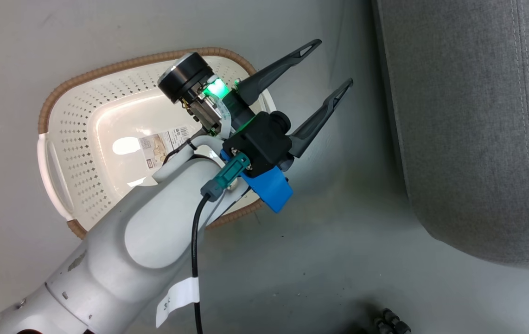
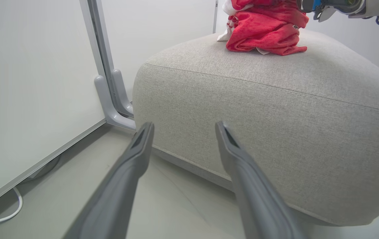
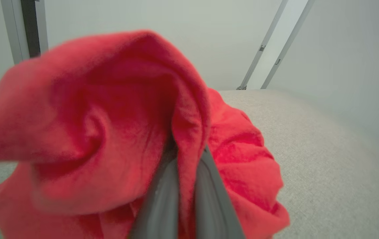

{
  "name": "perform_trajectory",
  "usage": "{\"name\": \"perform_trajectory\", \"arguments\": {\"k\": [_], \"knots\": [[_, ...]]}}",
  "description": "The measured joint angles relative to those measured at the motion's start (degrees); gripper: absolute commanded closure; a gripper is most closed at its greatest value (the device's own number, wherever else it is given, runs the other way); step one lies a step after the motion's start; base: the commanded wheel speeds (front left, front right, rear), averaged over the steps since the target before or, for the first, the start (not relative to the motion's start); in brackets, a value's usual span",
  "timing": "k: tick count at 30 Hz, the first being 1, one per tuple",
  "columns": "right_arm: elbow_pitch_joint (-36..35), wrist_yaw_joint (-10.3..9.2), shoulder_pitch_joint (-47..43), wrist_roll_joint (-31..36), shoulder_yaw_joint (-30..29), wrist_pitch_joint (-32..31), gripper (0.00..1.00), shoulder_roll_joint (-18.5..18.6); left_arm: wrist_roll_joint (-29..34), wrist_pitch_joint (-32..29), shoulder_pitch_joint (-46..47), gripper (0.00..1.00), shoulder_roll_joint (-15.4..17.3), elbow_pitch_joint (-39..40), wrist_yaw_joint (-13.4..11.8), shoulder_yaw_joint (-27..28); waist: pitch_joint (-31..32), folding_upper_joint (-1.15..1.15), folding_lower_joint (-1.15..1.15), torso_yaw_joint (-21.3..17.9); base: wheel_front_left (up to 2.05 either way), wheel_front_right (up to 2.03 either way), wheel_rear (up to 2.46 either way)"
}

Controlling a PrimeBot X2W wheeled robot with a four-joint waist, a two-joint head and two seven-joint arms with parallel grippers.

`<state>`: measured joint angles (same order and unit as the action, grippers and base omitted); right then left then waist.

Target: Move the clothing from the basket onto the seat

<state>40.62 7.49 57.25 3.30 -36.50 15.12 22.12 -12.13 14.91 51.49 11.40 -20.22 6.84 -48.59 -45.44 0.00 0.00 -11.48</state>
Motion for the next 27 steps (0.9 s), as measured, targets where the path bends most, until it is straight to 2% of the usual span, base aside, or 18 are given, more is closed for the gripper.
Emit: {"name": "perform_trajectory", "arguments": {"k": [2,3,4,5,9,11,18,23,27], "knots": [[0.55,0.0,0.8,0.31,-0.02,0.01,1.0,-0.23,-0.04,-0.04,0.07,0.0,0.32,-0.01,-0.24,0.01,-0.09,0.0,0.0,-0.14,0.0,0.0,0.0],[0.55,0.0,1.02,0.51,0.01,0.01,0.78,-0.47,-0.07,-0.04,0.07,0.0,0.48,-0.08,-0.26,0.03,-0.04,0.0,0.0,-0.27,0.0,0.0,0.0],[0.55,0.0,1.02,0.51,0.01,0.01,0.28,-0.47,-0.07,-0.04,0.07,0.0,0.48,-0.08,-0.26,0.03,-0.04,0.0,0.0,-0.27,0.0,0.0,0.0],[0.32,0.0,0.93,1.26,0.07,0.01,0.0,-1.3,-0.35,-0.04,0.06,0.0,0.58,-0.25,-0.34,0.01,0.38,0.0,0.0,-0.52,0.0,0.0,0.0],[-3.68,0.01,-0.68,4.01,0.03,0.01,0.0,-4.66,-0.89,-0.02,-0.22,0.0,0.15,-0.4,-0.82,0.08,2.17,0.0,0.0,-0.82,0.0,0.0,0.0],[-6.25,0.01,-4.37,4.19,0.35,0.01,0.0,-5.64,-1.16,-0.01,-0.82,0.0,-0.15,-0.52,-0.96,0.23,3.44,0.0,0.0,-0.95,0.0,0.0,0.0],[-12.4,0.01,-17.8,0.05,4.71,0.0,0.0,-6.02,-2.6,0.08,-3.42,0.0,-0.89,-0.38,-1.66,1.99,8.84,0.0,0.0,-1.42,0.0,0.0,0.0],[-18.3,0.0,-24.09,-4.12,8.58,0.0,0.0,-6.01,-3.69,0.08,-7.06,0.0,-1.15,1.24,-2.87,5.81,13.12,0.0,0.01,-1.49,0.0,0.0,0.0],[-23.62,0.0,-27.64,-5.69,12.66,0.01,0.0,-7.34,-4.43,0.09,-10.36,0.0,-1.19,2.75,-4.08,10.29,16.65,0.0,0.01,-1.14,0.0,0.0,0.0]]}}
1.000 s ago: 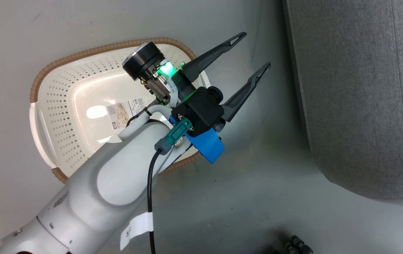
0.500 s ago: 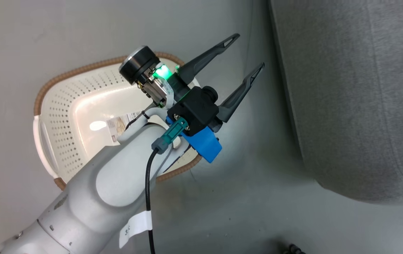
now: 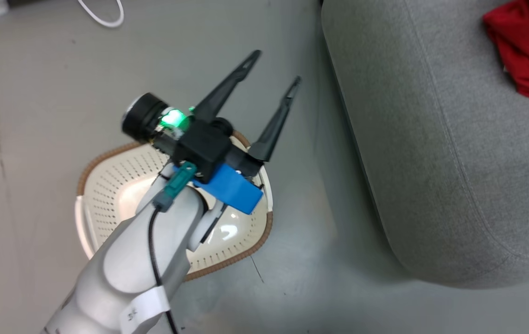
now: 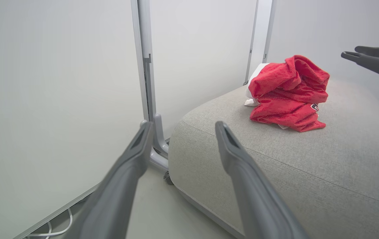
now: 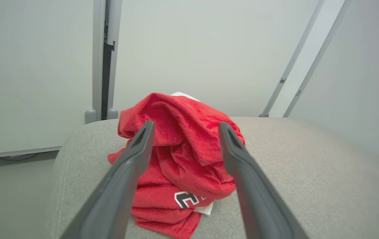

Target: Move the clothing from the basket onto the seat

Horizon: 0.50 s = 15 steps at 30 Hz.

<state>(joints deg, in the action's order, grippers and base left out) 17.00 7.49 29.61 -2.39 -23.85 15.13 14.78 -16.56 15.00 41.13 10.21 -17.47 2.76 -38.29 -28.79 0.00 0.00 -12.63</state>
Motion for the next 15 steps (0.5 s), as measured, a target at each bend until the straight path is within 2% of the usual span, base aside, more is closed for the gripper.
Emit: {"name": "perform_trajectory", "arguments": {"k": [7,10,11,15], "knots": [[-7.46,0.0,-4.4,-0.77,7.72,-0.01,0.0,-4.13,0.45,0.05,-6.12,0.0,-0.13,2.82,-1.82,9.7,5.69,0.0,0.0,2.43,0.0,0.0,0.0],[-8.5,0.0,-5.22,-0.8,9.77,-0.01,0.0,-5.15,0.74,0.05,-7.92,0.0,-0.23,3.38,-2.0,12.35,7.11,0.0,0.0,3.37,0.0,0.0,0.0],[-9.11,0.0,-5.7,-1.12,12.0,-0.01,0.0,-5.72,1.4,0.05,-9.6,0.0,-0.42,3.89,-2.18,15.0,8.46,0.0,0.0,4.4,0.0,0.0,0.0],[-9.57,0.01,-6.28,-2.4,16.11,-0.01,0.0,-7.21,2.67,0.07,-12.89,0.0,-1.2,4.39,-2.14,19.87,10.89,0.0,0.0,6.48,0.0,0.0,0.0]]}}
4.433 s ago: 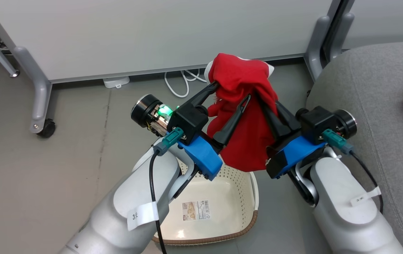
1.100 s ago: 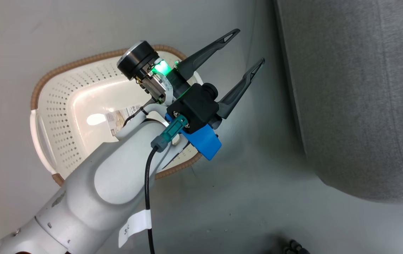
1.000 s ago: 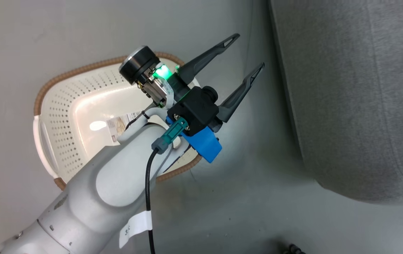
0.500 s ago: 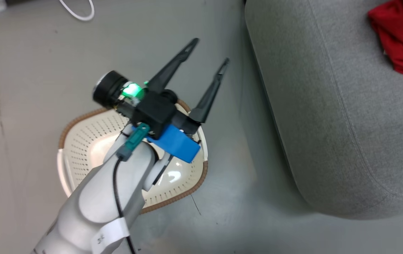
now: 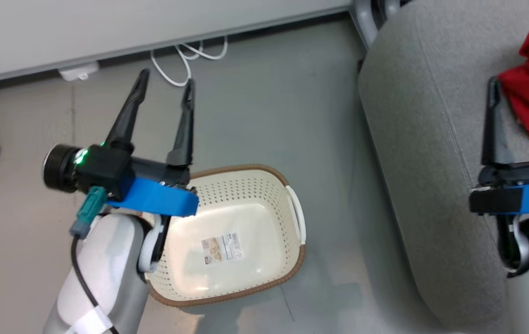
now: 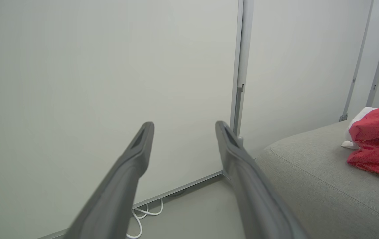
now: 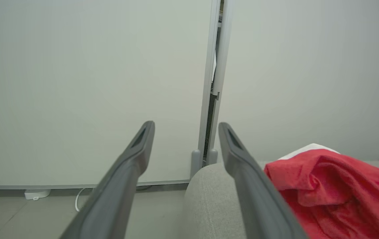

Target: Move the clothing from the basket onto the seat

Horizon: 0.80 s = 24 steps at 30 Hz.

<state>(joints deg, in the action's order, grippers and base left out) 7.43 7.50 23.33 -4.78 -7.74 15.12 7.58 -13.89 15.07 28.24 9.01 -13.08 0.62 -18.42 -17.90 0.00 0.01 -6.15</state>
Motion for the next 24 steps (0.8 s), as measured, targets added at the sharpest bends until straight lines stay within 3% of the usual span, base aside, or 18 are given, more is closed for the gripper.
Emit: {"name": "perform_trajectory", "arguments": {"k": [12,24], "knots": [[2.3,-0.01,-2.18,0.1,5.8,0.0,0.0,-2.07,3.63,-0.01,-8.99,0.0,-2.93,0.36,1.09,11.89,6.46,0.0,0.0,4.9,0.0,0.0,0.0],[5.45,-0.01,-9.11,-0.58,6.09,0.0,0.0,-3.87,5.48,0.0,-16.07,0.0,-5.54,0.4,3.46,16.92,10.91,0.0,0.0,7.62,0.0,0.0,0.0]]}}
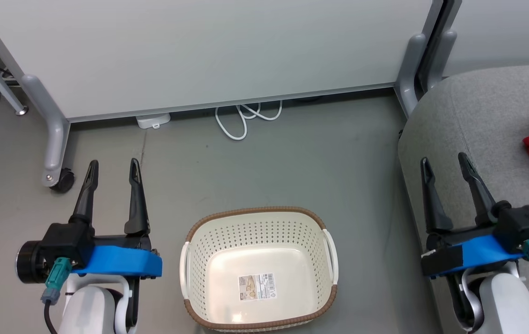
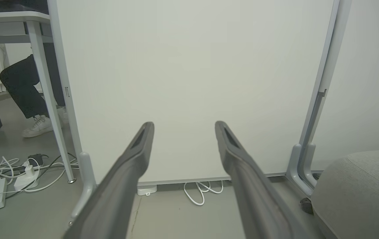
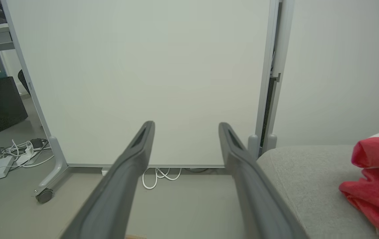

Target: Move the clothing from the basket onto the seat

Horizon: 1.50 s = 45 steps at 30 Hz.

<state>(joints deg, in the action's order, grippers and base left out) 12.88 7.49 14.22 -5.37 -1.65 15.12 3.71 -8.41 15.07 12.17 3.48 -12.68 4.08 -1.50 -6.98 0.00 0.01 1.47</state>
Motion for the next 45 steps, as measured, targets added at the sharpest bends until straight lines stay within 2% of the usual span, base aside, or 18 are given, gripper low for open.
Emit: {"name": "perform_trajectory", "arguments": {"k": [9,20,21,26,45], "knots": [[1.24,0.0,-3.69,-0.79,-0.24,0.0,0.0,-0.51,-0.08,-0.01,-3.15,0.0,-0.47,-1.33,1.27,0.73,1.91,0.0,0.0,0.58,0.0,0.0,0.0],[1.82,0.0,-5.19,-1.53,-0.68,0.0,0.0,-0.73,-1.18,-0.01,-3.92,0.0,-0.55,-2.63,0.9,-0.67,2.31,0.0,0.0,0.94,0.0,0.0,0.0],[2.12,0.0,-5.2,-1.78,-0.66,0.0,1.0,-0.73,-1.18,-0.02,-3.95,1.0,-0.56,-3.05,0.76,-0.7,2.23,0.0,-0.01,0.94,0.0,0.0,0.0],[4.77,0.0,-6.26,-1.98,-0.65,-0.33,1.0,-0.86,-1.42,-0.52,-6.15,1.0,-0.6,-5.66,0.76,-0.8,2.25,0.0,0.0,0.93,0.0,0.0,0.0],[4.32,0.0,-6.5,-22.27,-1.64,-5.45,1.0,-0.92,-21.15,-5.63,-6.39,1.0,-0.65,-5.08,1.27,1.08,2.95,0.0,-0.01,0.56,0.0,0.0,0.0]]}}
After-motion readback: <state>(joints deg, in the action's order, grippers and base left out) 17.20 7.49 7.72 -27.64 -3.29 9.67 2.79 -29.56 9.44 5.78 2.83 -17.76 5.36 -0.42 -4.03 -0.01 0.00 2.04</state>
